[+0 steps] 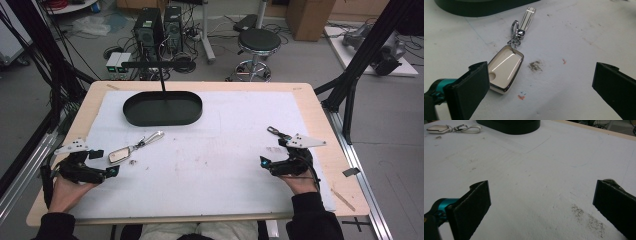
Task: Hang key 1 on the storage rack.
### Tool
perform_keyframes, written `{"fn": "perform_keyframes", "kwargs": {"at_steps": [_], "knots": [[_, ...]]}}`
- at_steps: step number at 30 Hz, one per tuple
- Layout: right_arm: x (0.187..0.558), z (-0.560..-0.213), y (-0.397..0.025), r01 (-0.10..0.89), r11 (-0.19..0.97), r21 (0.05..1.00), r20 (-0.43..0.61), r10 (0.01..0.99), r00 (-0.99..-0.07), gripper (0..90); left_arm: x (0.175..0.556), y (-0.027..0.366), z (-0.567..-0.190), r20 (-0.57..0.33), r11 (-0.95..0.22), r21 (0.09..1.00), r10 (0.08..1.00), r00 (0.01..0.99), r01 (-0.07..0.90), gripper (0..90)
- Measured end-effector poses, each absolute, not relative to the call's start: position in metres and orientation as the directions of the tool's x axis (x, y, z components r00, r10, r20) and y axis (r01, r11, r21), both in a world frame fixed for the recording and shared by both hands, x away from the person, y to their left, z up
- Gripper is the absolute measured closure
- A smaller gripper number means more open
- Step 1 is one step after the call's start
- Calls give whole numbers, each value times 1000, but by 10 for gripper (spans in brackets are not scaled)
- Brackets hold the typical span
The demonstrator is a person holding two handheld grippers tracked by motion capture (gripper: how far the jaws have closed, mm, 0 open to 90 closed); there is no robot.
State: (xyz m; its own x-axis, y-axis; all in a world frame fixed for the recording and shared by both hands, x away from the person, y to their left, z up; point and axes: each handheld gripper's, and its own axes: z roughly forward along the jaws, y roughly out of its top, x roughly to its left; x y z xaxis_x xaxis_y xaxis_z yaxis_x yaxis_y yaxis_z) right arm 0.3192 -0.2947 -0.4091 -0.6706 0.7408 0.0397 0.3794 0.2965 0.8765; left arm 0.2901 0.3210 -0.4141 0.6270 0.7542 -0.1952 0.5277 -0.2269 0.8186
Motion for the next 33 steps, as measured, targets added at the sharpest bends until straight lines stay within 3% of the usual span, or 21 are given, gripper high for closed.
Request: {"fn": "perform_keyframes", "kwargs": {"at_steps": [13,24,33], "knots": [[320,-409,-293,382,288,878,53,735,-676,7,302,311,-407,-153,-273,805,762,629,526,17],[320,-409,-293,378,301,876,33,744,-667,7,323,291,-390,-68,-395,769,731,679,503,17],[319,-408,-294,370,290,883,33,747,-664,7,341,281,-377,-58,-433,747,714,698,505,17]]}}
